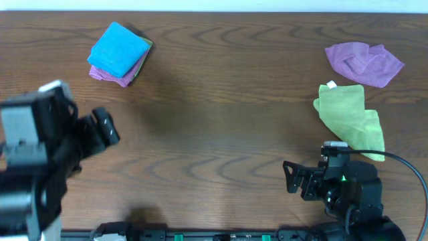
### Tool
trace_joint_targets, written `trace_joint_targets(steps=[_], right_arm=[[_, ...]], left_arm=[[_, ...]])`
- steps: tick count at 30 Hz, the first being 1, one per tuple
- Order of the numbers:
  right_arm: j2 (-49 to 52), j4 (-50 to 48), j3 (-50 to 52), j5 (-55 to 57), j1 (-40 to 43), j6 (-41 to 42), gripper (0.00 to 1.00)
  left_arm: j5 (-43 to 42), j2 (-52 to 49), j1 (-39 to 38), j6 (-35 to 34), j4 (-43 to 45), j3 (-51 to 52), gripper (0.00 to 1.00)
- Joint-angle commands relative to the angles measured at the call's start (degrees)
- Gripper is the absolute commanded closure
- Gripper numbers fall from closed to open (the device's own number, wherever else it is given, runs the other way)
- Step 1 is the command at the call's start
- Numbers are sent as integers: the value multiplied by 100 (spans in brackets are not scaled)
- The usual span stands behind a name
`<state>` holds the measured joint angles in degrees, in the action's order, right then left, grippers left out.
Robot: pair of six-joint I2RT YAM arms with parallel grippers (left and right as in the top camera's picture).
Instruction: Fold the cloth
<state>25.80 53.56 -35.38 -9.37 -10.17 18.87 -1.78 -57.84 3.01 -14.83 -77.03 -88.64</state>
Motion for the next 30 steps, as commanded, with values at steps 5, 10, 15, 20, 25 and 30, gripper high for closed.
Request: trace_joint_targets(steps=[5,10,15,20,25,30], right_arm=[[-31,7,20,15,57,63,1],[-31,7,20,15,57,63,1],[-31,7,20,15,57,63,1],[-31,7,20,15,57,63,1],[-31,7,20,15,57,63,1],[-31,7,20,15,57,63,1]], left_arm=[[317,885,31,133,125,1123,5],[212,1460,31,136,920,2315,5],[216,2186,31,313,1945,3713,5],[227,3167,31,586,2699,5007,5],[219,4170,31,584,3281,6124,5],[221,4874,31,584,3453,6863,5]])
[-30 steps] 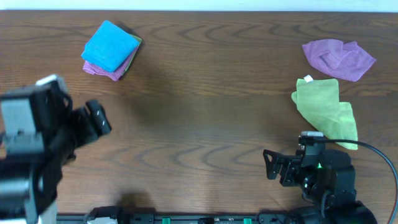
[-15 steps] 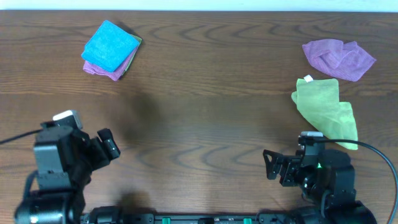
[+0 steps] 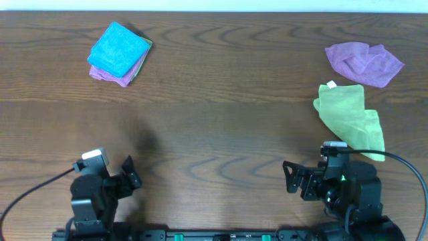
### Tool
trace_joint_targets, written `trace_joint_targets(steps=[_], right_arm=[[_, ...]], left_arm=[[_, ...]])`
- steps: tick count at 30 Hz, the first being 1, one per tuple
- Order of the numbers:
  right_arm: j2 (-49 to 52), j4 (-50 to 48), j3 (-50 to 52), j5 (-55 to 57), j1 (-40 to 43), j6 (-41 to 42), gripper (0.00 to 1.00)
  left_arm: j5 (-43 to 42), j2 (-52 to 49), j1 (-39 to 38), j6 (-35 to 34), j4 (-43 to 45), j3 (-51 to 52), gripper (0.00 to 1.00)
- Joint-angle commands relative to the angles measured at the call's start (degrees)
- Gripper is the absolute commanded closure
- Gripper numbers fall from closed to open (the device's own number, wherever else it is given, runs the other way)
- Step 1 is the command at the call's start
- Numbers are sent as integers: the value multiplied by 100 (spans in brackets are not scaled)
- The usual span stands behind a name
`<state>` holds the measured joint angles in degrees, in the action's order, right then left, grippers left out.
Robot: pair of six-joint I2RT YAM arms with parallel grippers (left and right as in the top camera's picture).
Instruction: Fold the cloth
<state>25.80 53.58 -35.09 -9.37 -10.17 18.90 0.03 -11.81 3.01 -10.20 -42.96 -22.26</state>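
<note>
A crumpled green cloth with a white tag lies at the right of the table. A crumpled purple cloth lies just beyond it. At the far left sits a folded stack with a blue cloth on top and purple and green ones under it. My left gripper rests low at the near left, fingers apart and holding nothing. My right gripper sits at the near right, open and empty, just in front of the green cloth's near corner.
The brown wooden table runs the full width of the view. A black cable loops from the right arm past the green cloth. Another cable trails from the left arm at the near left.
My left arm was raised, large in the view over the left edge. It is now low at the near left edge. The right arm and all cloths are unchanged.
</note>
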Motion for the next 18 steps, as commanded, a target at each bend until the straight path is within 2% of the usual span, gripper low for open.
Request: trace_joint_targets(steps=[1,9,18], right_arm=[[-31,4,-9,15,57,61,1],[-31,4,-9,15,57,61,1],[-31,4,-9,15,57,61,1]], left_arm=[[39,409,31,120,48,363,5],[37,925,31,122,35,949,5],[55,1060,31,149,39,1294,5]])
